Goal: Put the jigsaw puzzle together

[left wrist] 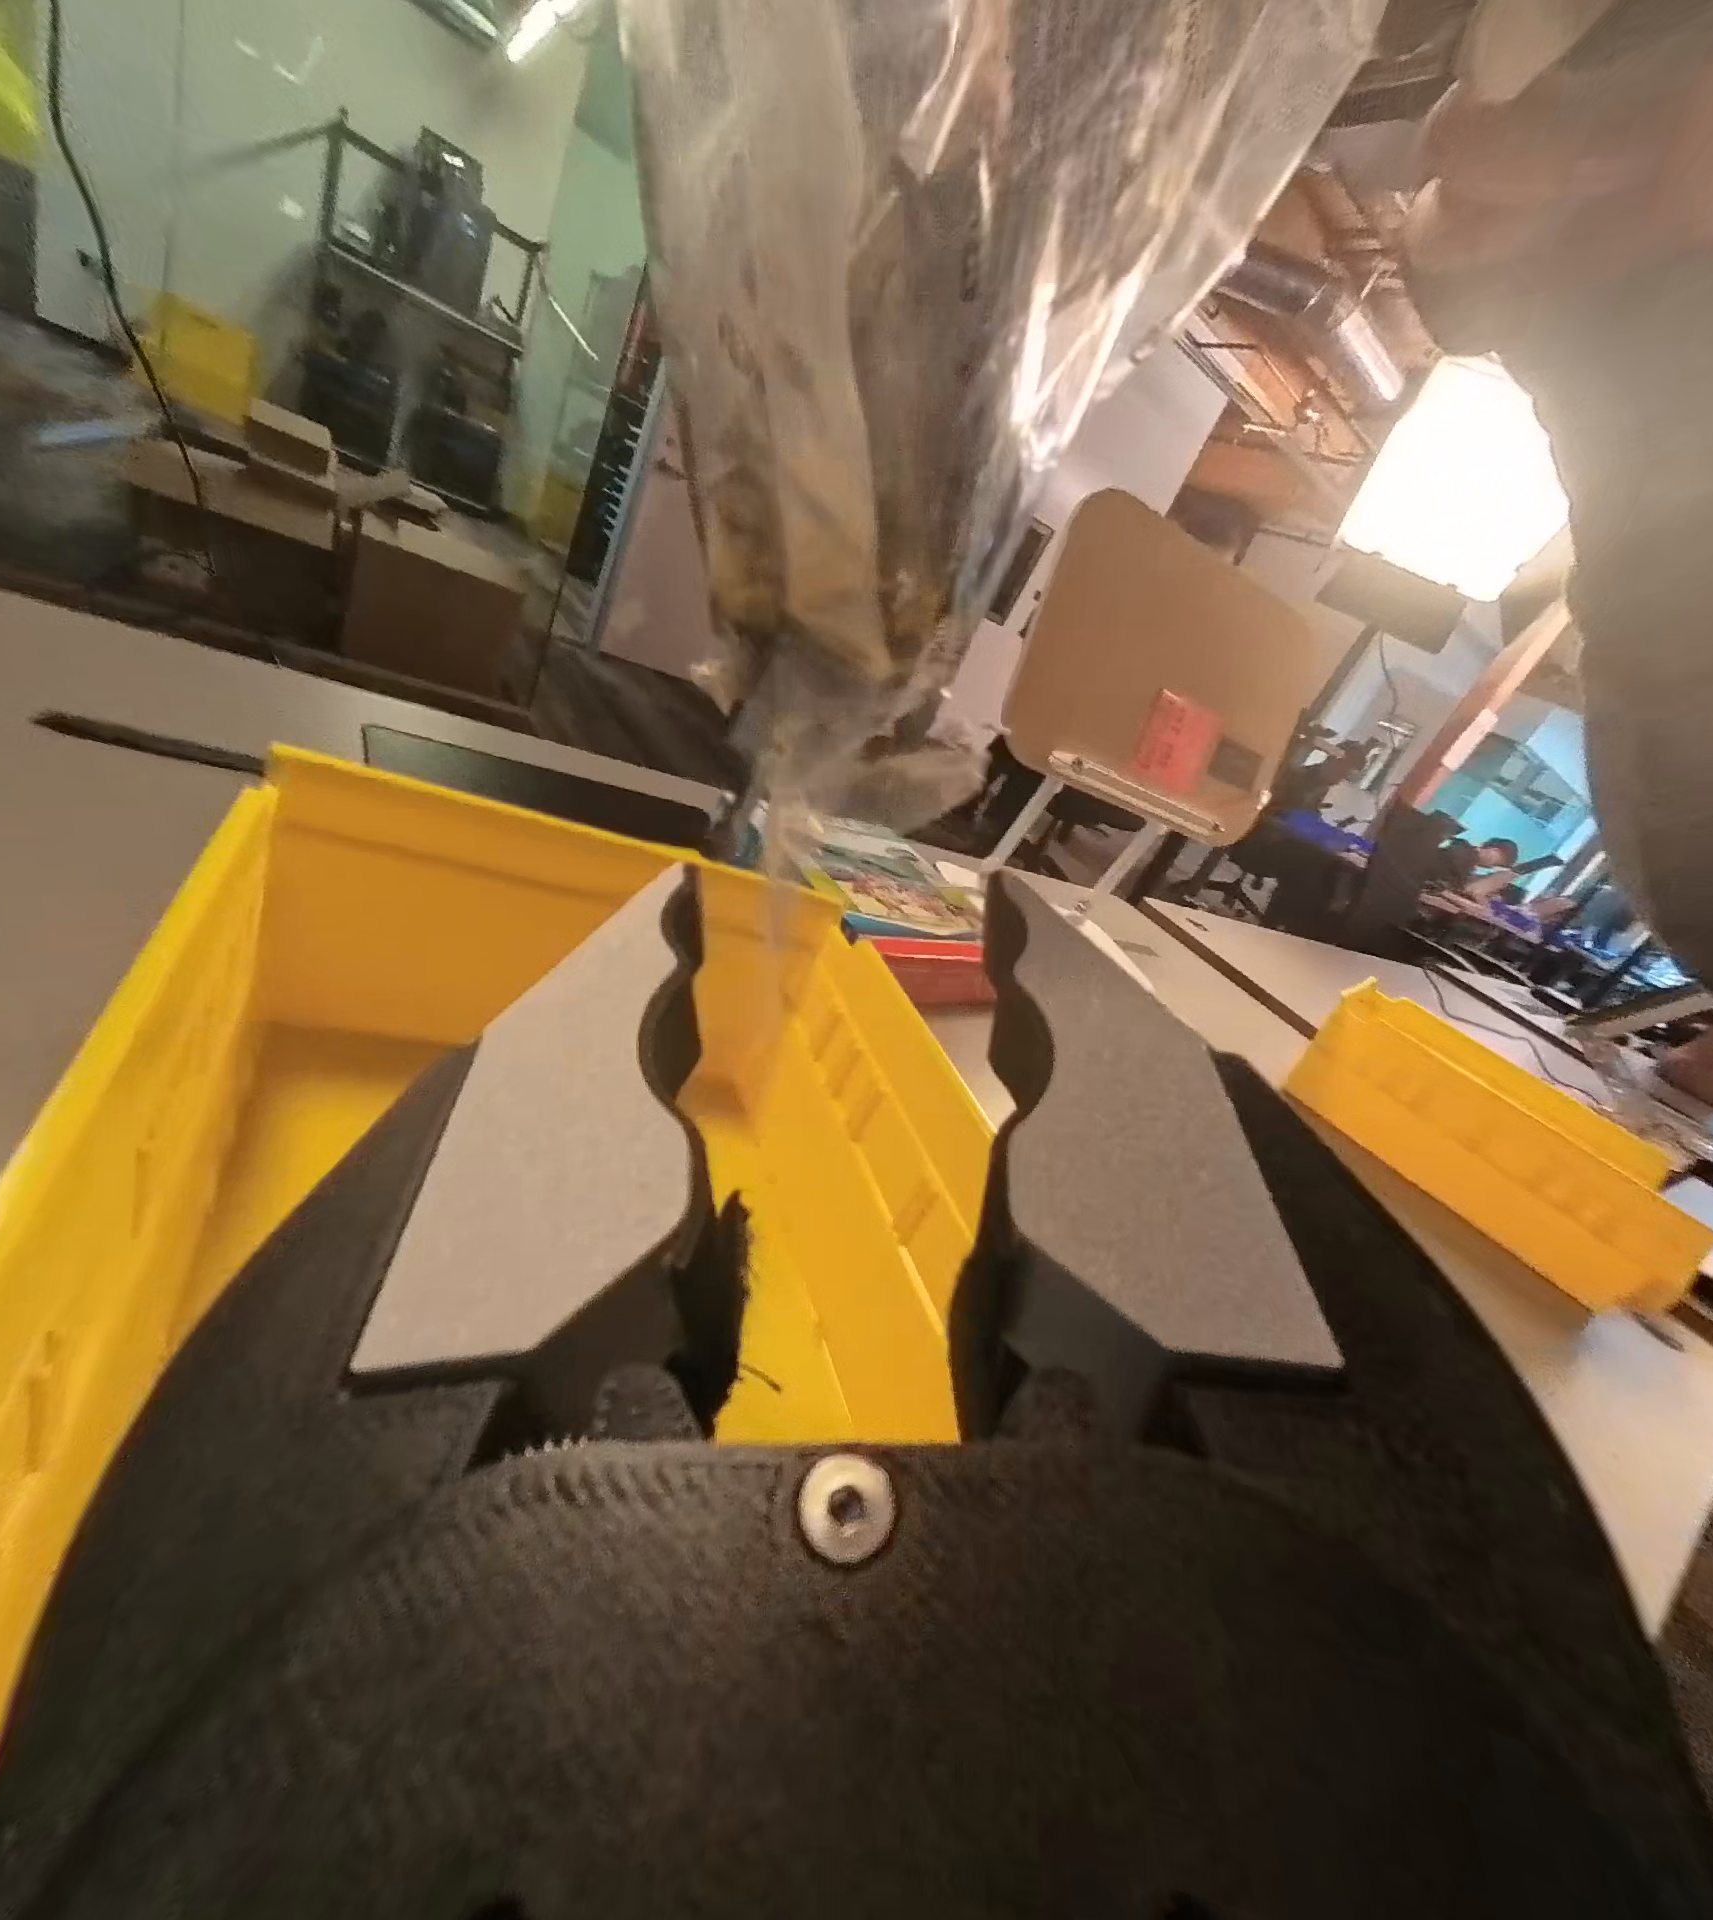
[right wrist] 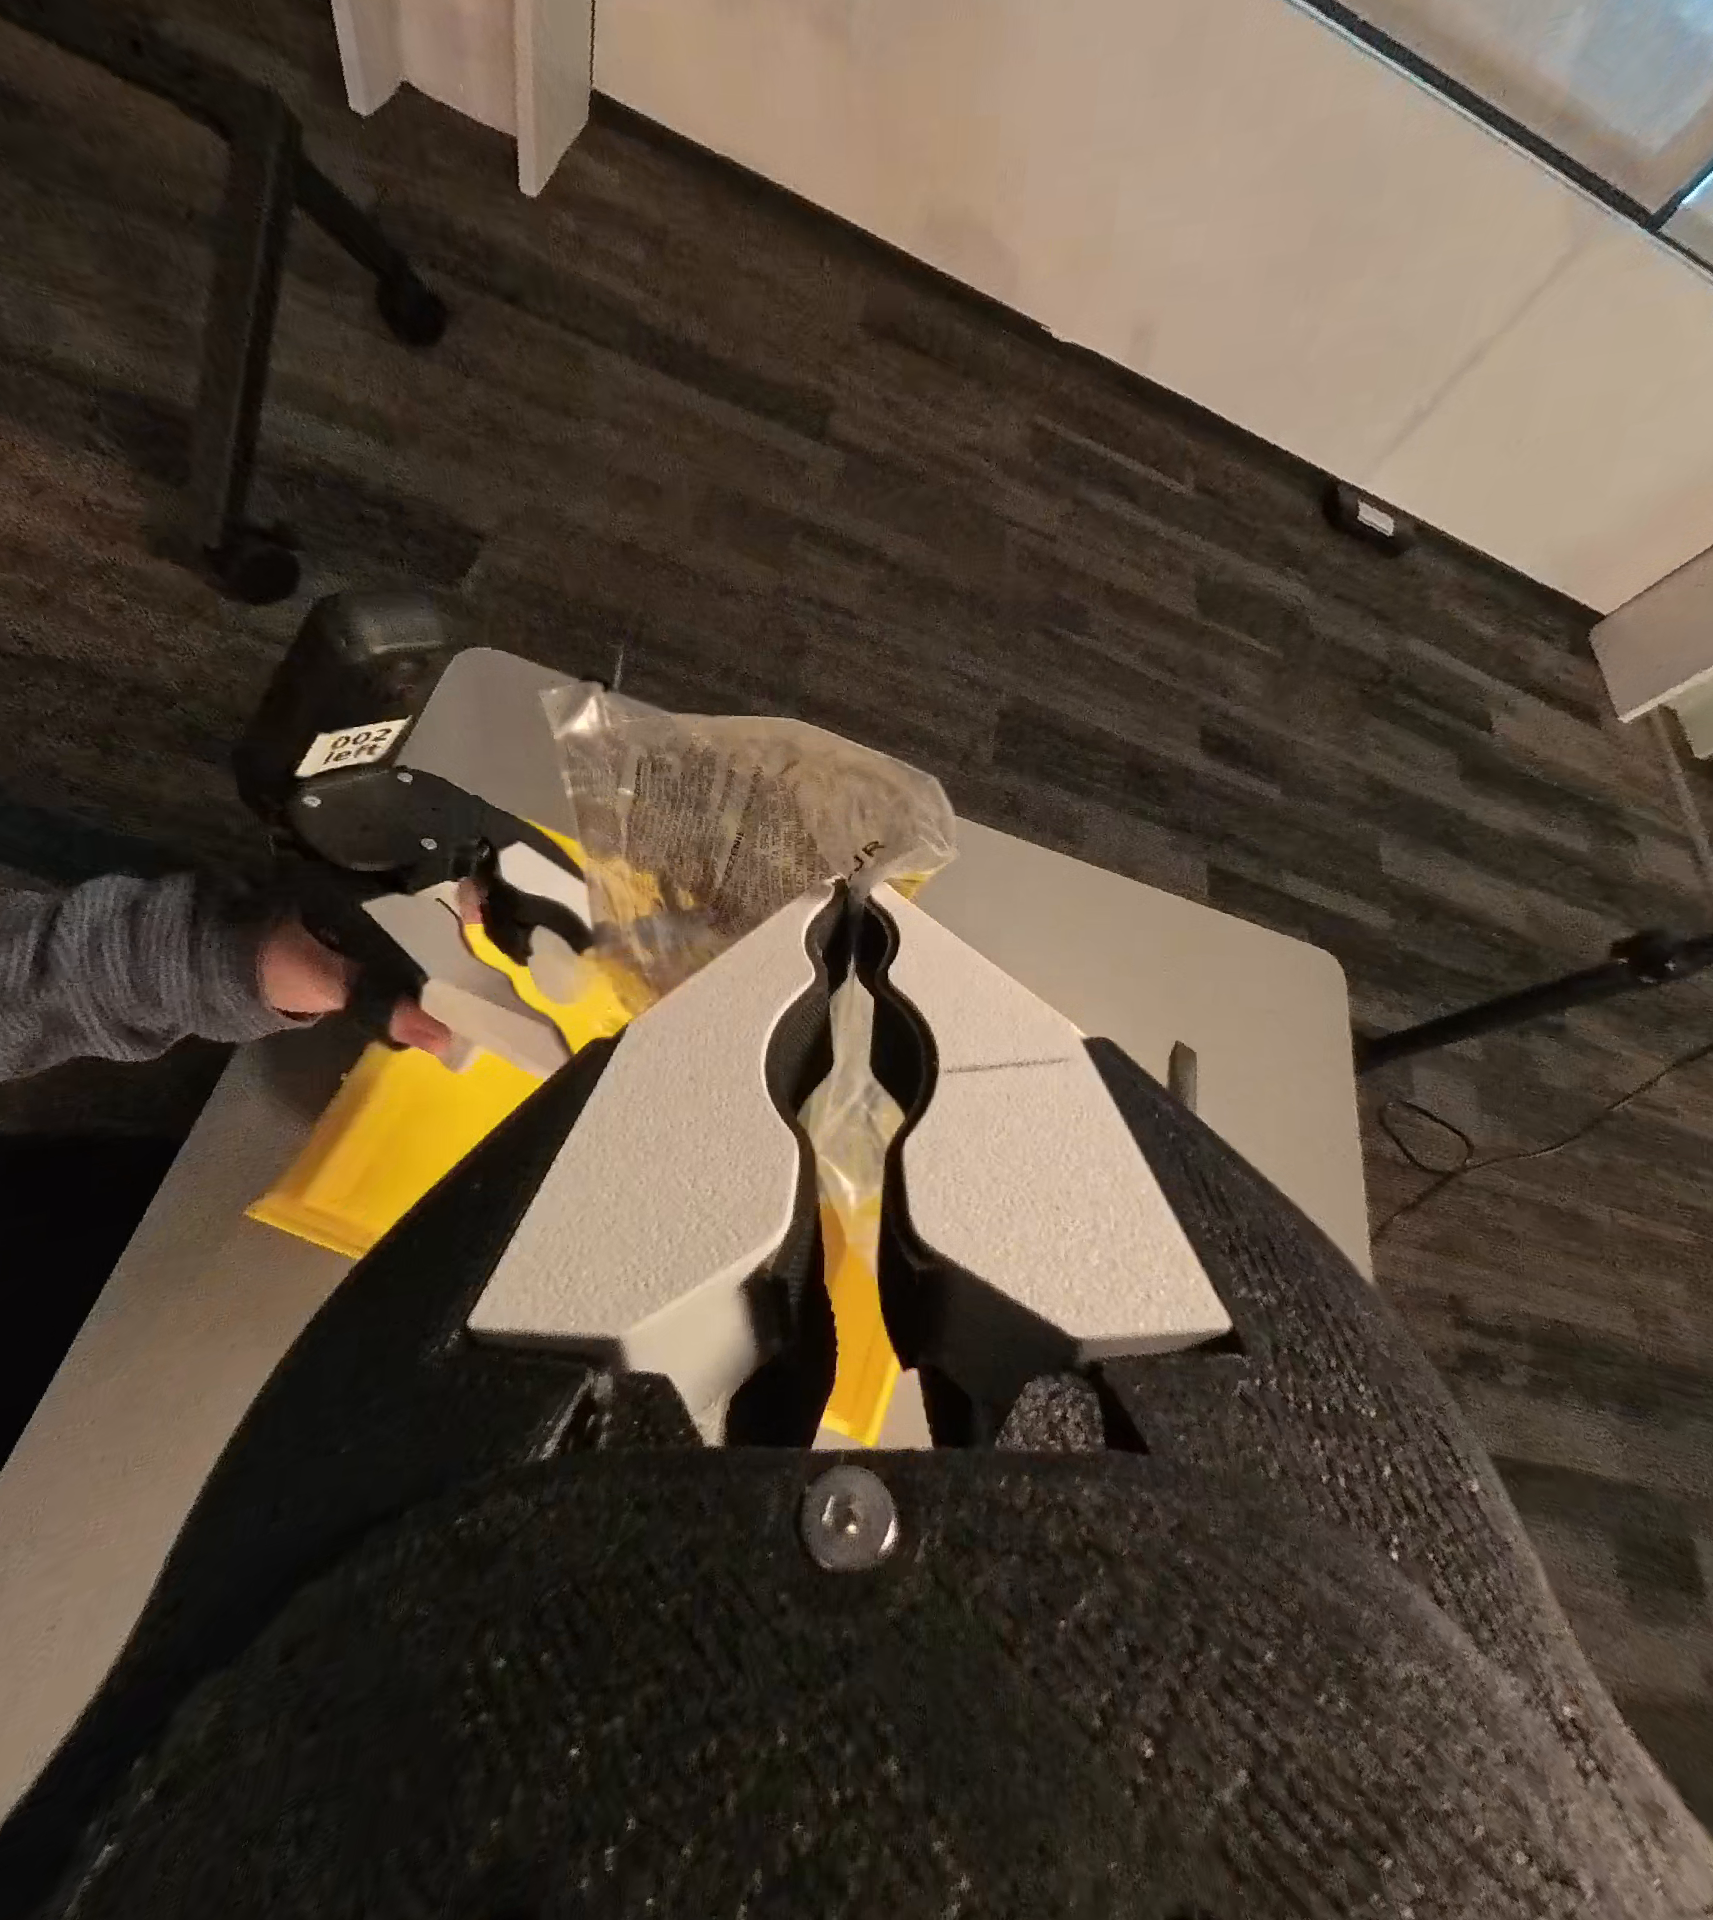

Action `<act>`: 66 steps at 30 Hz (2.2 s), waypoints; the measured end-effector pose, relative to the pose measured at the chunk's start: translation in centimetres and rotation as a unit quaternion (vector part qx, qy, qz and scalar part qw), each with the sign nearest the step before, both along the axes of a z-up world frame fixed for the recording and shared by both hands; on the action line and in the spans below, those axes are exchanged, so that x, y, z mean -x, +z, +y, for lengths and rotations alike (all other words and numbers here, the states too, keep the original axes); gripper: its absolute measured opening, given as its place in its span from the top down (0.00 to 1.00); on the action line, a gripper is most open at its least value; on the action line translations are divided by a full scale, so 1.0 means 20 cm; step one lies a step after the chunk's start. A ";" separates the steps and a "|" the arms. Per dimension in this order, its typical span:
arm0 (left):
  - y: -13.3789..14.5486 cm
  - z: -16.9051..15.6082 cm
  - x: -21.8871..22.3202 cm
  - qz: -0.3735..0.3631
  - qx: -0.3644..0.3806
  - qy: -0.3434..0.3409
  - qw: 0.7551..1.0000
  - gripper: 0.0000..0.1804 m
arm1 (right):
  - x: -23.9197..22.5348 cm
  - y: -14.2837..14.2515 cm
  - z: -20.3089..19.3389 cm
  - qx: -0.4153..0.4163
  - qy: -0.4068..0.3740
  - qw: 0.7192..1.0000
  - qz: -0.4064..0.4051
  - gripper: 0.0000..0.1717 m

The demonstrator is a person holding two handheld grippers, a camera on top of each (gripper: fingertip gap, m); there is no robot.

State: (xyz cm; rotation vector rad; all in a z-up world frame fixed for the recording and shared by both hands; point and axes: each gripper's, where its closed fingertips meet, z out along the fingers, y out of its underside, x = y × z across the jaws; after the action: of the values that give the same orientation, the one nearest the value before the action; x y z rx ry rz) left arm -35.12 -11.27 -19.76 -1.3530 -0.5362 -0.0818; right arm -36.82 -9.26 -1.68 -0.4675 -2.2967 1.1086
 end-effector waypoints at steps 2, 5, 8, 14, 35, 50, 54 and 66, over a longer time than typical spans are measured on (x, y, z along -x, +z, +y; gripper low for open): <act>0.03 -0.01 0.03 0.005 -0.006 0.018 1.000 0.71 | -0.01 0.02 0.00 -0.007 0.000 1.000 0.003 1.00; 0.07 -0.01 0.02 0.008 -0.039 0.002 0.999 0.78 | -0.02 0.04 -0.01 -0.009 0.003 1.000 0.003 1.00; 0.13 0.00 -0.05 0.020 -0.075 -0.048 0.996 0.88 | -0.03 0.06 0.00 -0.009 0.003 1.000 0.002 1.00; 0.10 0.06 -0.09 0.028 -0.053 -0.076 0.995 1.00 | -0.03 0.08 0.01 0.007 -0.001 1.000 -0.009 1.00; -0.22 0.01 0.08 -0.014 0.201 0.036 0.979 0.79 | 0.11 -0.05 0.12 -0.022 -0.079 0.996 0.037 1.00; 0.04 0.18 -0.08 0.058 0.006 0.008 0.998 0.81 | 0.05 0.10 0.05 0.003 -0.066 0.998 0.016 1.00; 0.13 0.16 -0.05 0.028 -0.066 0.032 0.997 0.80 | 0.03 0.12 0.02 0.010 -0.064 0.998 0.011 1.00; 0.17 0.14 -0.02 0.023 -0.126 0.023 0.991 0.99 | 0.03 0.17 0.06 -0.003 -0.081 0.996 0.021 1.00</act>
State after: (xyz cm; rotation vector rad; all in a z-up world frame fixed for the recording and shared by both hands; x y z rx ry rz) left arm -34.63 -8.55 -16.41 -1.0925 -0.5011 -0.0780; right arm -37.51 -8.11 1.67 -0.6098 -2.1825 1.0221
